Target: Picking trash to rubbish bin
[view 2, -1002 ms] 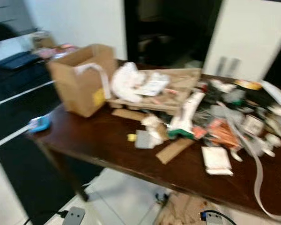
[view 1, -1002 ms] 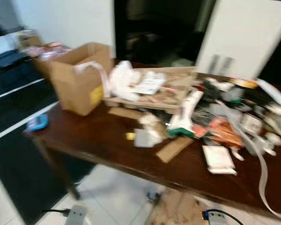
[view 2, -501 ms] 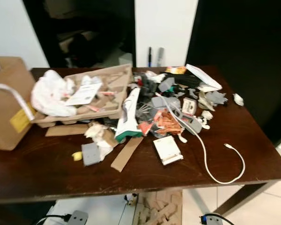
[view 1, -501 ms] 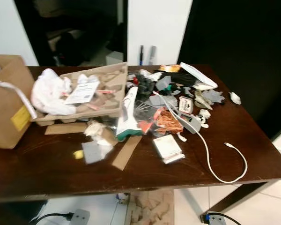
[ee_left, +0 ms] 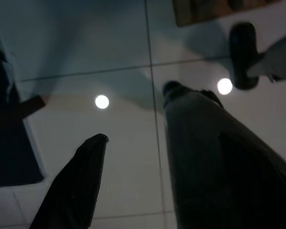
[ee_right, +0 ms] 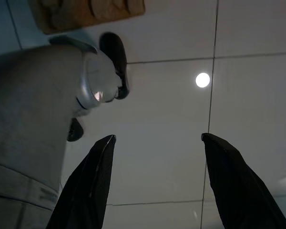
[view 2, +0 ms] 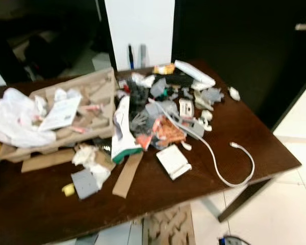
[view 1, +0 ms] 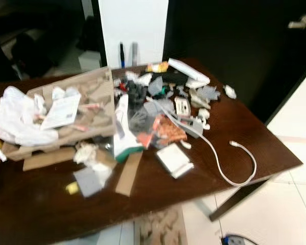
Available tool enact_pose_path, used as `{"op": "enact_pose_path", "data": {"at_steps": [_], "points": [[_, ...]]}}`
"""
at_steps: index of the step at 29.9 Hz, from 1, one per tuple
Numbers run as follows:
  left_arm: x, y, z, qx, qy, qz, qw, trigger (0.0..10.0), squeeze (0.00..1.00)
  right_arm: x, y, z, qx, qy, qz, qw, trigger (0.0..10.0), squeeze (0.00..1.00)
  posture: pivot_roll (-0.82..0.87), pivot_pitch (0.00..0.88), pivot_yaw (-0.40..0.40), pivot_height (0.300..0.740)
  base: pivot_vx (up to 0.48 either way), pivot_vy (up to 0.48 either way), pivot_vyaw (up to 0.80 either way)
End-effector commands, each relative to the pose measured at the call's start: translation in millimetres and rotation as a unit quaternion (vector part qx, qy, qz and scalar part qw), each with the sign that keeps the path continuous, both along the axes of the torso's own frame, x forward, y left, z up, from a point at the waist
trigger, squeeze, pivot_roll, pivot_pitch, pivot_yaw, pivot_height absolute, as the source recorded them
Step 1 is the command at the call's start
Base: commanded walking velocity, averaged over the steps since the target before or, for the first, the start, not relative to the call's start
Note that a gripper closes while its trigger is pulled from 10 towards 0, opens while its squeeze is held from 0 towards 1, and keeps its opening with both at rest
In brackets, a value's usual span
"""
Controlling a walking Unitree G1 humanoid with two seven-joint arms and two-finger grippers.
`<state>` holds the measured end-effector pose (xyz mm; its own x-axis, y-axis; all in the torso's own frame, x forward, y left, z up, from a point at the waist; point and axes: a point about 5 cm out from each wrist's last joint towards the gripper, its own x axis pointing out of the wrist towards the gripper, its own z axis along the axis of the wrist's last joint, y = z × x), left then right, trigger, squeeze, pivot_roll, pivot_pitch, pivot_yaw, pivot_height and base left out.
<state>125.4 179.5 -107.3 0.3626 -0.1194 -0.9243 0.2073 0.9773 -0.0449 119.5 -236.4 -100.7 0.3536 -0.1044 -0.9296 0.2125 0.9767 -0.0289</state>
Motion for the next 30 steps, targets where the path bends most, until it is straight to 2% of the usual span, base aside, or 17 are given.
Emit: {"op": "enact_pose_path", "data": {"at_steps": [1,8,22,30], "points": [[-12.1,1.8,-3.5,0.001,0.023,-0.003,1.000,10.0,0.00,-2.8,-1.7,-0.4,0.001,0.001,-0.004,1.000,10.0,0.00,0.01,0.084,0.018,0.740,0.000,-0.240,0.00],[-14.0,3.9,-3.8,-0.001,0.027,0.005,1.000,10.0,0.00,-2.8,-2.2,-0.2,0.000,0.002,0.001,1.000,10.0,0.00,0.01,0.080,0.015,0.740,0.000,-0.477,0.00],[-17.6,3.5,-5.3,0.007,0.043,0.013,0.999,10.0,0.00,0.0,-1.6,0.5,-0.002,0.000,0.011,1.000,10.0,0.00,0.01,0.065,0.022,0.740,0.000,0.000,0.00],[-21.0,1.3,-6.5,0.004,0.050,0.027,0.998,10.0,0.00,6.0,-16.7,6.3,-0.034,-0.014,-0.006,0.999,10.0,0.00,0.01,0.074,0.021,0.740,-0.349,-0.330,0.00]]}}
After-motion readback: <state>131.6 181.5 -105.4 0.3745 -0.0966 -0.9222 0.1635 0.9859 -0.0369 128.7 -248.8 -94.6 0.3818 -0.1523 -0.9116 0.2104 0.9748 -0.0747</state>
